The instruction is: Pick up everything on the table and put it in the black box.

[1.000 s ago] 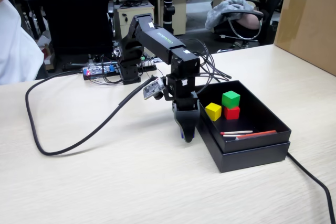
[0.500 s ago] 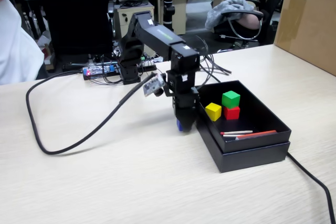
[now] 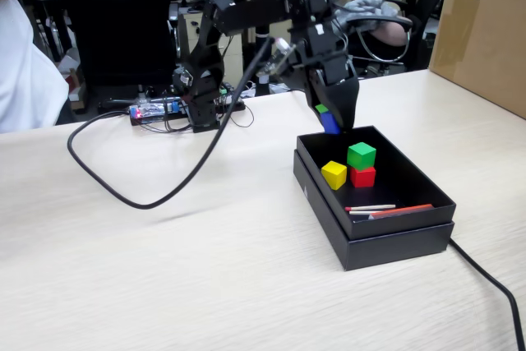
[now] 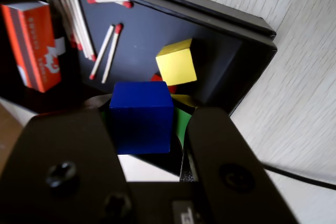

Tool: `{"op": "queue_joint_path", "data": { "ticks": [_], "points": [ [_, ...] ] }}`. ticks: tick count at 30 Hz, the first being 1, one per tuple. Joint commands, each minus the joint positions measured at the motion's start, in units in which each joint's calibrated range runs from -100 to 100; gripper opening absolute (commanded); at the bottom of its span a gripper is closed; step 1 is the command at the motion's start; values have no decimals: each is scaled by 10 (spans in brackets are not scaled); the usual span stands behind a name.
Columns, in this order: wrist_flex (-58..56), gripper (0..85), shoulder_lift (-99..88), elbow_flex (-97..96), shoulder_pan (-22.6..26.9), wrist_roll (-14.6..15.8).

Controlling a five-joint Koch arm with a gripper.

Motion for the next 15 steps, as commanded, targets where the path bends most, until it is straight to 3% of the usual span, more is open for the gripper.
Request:
{"op": "queue_joint_path", "data": {
  "ticks": [1, 13, 15],
  "points": [
    [1, 76, 17, 43, 8, 4],
    [1, 78, 102, 20, 11, 9],
    [1, 133, 103, 9, 12, 9]
  ]
}}
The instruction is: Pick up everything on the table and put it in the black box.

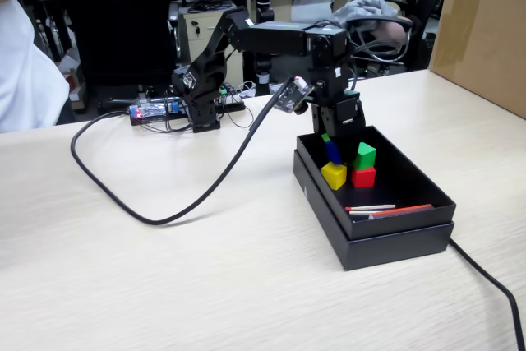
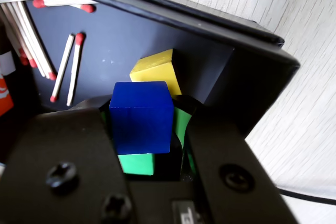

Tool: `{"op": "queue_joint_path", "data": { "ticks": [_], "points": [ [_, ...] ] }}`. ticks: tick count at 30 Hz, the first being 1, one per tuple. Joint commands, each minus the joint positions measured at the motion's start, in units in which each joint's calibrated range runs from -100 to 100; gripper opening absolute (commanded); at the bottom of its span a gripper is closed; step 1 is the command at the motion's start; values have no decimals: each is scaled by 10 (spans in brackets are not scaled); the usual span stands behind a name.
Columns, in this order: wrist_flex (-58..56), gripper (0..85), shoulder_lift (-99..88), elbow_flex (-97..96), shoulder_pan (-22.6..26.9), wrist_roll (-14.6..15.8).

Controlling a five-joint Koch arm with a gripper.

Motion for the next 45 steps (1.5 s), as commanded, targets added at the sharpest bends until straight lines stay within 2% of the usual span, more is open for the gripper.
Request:
{"op": "queue_joint_path", "data": {
  "ticks": [1, 8, 17, 21, 23, 28, 32, 38, 45],
  "points": [
    [1, 160, -16, 3, 6, 0],
    [1, 387, -57, -31, 6, 0],
    [1, 434, -338, -43, -30, -1],
    [3, 468, -471, -80, -65, -23],
    [23, 491, -564, -170, -102, -47],
    [218, 485, -706, -405, -178, -104],
    [394, 485, -786, -614, -210, -131],
    [517, 499, -905, -886, -212, -137],
    [621, 501, -1002, -1068, -188, -136]
  ]
}}
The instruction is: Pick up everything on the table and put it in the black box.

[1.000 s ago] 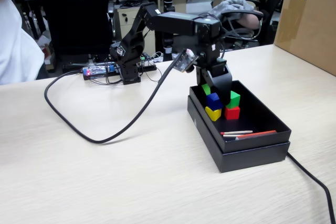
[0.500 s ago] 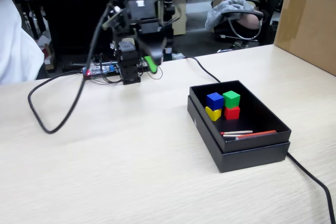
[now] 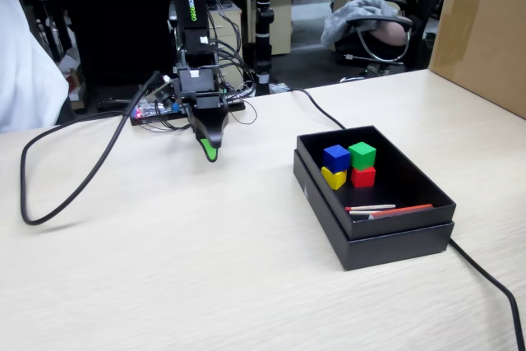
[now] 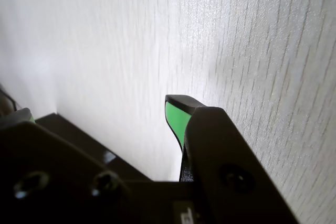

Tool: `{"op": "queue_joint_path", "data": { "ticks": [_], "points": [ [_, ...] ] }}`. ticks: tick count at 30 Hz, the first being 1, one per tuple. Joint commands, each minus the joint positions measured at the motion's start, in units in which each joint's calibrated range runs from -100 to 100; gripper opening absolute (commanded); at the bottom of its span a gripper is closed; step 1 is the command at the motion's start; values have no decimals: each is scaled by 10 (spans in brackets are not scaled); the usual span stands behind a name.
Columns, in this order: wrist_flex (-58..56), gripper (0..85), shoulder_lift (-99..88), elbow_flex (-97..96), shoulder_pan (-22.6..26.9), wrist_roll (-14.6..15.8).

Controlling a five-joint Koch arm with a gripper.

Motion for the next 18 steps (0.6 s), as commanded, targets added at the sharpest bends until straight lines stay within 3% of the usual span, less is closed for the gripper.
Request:
{"op": "queue_joint_path", "data": {
  "ticks": [1, 18],
  "points": [
    [68, 504, -47, -20, 8, -1],
    [264, 505, -117, -292, 11, -19]
  ]
}}
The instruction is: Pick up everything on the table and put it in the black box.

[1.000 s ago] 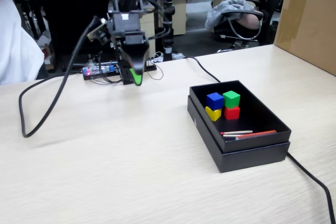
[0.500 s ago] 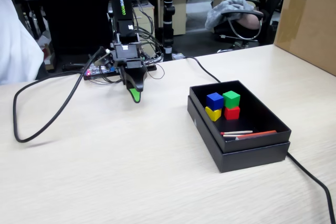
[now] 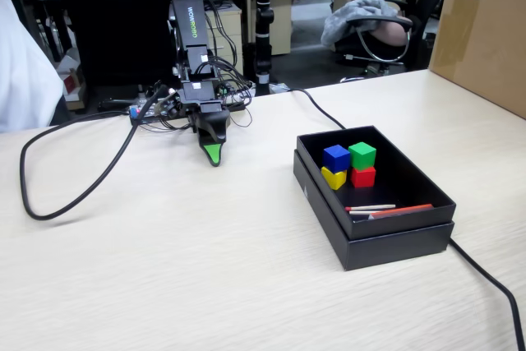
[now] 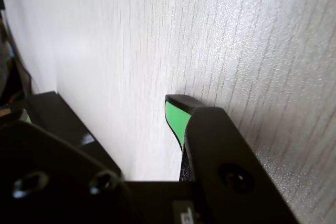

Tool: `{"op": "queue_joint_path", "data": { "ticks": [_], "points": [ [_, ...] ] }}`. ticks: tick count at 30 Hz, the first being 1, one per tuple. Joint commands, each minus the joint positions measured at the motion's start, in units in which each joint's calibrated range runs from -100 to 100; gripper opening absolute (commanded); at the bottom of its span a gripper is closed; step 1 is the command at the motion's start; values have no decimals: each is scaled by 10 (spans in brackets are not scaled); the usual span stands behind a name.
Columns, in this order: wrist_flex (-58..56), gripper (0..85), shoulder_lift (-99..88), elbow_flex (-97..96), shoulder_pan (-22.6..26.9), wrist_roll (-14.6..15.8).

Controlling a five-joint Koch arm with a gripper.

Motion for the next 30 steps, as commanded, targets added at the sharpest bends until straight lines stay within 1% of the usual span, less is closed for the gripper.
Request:
{"op": "queue_joint_path", "data": {
  "ticks": [1, 7, 30],
  "points": [
    [26, 504, -8, -18, 0, -2],
    [1, 476, -5, -28, -3, 6],
    [-4, 483, -5, -28, -3, 5]
  ]
}}
